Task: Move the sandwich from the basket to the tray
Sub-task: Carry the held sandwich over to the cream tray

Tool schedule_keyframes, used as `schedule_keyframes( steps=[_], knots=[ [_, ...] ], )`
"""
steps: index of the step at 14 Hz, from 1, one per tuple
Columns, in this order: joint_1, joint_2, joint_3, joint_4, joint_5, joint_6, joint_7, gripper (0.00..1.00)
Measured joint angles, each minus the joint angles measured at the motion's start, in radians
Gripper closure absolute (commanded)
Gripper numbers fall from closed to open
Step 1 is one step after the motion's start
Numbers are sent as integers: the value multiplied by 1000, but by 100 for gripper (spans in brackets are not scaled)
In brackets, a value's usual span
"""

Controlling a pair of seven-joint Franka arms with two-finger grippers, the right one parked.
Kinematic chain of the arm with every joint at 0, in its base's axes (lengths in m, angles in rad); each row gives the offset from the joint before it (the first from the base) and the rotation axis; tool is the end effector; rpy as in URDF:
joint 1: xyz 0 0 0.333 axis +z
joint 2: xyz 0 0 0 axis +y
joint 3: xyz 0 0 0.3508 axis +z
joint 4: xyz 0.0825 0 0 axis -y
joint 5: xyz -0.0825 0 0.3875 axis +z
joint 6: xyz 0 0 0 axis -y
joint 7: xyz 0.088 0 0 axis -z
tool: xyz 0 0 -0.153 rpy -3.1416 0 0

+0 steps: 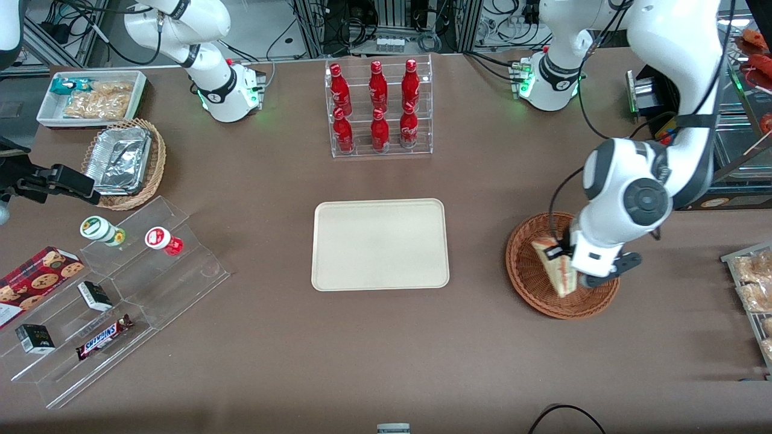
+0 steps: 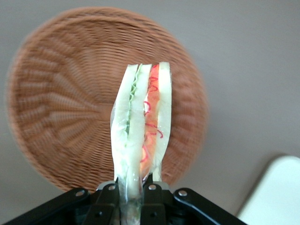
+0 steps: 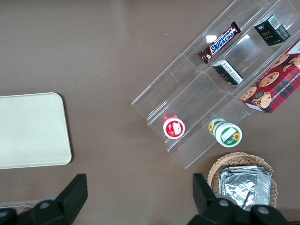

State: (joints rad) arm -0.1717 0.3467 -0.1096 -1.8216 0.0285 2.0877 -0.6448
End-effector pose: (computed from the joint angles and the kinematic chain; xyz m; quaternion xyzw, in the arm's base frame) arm 0.6156 -0.1712 0.3267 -0.9836 -0.1757 0.0380 0.0116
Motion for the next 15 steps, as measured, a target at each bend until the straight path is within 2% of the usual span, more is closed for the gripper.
schedule_keyframes(
  steps=[4, 10, 15],
  knots=[
    [-154, 122, -5, 159, 0, -53, -23, 92],
    [-340, 276, -22, 331, -35, -53, -150, 92],
    [-459, 375, -23, 437, -35, -17, -265, 92]
  ],
)
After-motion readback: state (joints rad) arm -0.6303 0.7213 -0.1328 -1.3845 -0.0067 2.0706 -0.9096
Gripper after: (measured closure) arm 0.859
